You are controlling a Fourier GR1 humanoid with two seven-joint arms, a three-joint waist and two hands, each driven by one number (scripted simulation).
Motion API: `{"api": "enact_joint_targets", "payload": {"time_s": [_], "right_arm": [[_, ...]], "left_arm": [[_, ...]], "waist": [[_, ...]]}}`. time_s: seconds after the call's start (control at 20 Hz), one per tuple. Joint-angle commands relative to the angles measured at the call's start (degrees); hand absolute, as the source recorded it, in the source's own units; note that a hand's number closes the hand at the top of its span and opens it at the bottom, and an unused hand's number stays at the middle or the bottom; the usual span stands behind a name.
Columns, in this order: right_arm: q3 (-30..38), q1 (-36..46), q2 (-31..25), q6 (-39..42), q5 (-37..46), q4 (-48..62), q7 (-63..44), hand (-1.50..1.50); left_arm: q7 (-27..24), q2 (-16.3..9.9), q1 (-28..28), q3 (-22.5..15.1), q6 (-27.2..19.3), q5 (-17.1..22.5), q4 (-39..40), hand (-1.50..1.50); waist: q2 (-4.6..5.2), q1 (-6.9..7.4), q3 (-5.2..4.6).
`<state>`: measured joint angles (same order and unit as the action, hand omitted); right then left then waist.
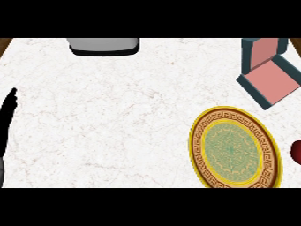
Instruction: Pick the sweet potato from the plate and place it in the cardboard box
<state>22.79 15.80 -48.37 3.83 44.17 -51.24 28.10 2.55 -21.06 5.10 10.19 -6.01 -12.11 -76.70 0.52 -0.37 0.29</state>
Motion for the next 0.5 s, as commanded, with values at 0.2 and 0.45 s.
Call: {"api": "enact_joint_targets", "payload": {"time_s": [0.2,0.45], "right_arm": [[6.93,7.55,-3.69,-9.52,-4.64,12.58,16.81,1.5],[4.66,16.56,-6.84,-0.12,-5.79,17.38,17.56,1.5]], "left_arm": [[2.27,-0.1,2.09,-0.94,0.6,-1.2,-0.67,0.0],[-0.98,0.91,1.79,-0.56,0.65,-1.27,1.91,0.0]], "waist": [[-0.17,1.4,-0.13],[-0.19,1.43,-0.24]]}}
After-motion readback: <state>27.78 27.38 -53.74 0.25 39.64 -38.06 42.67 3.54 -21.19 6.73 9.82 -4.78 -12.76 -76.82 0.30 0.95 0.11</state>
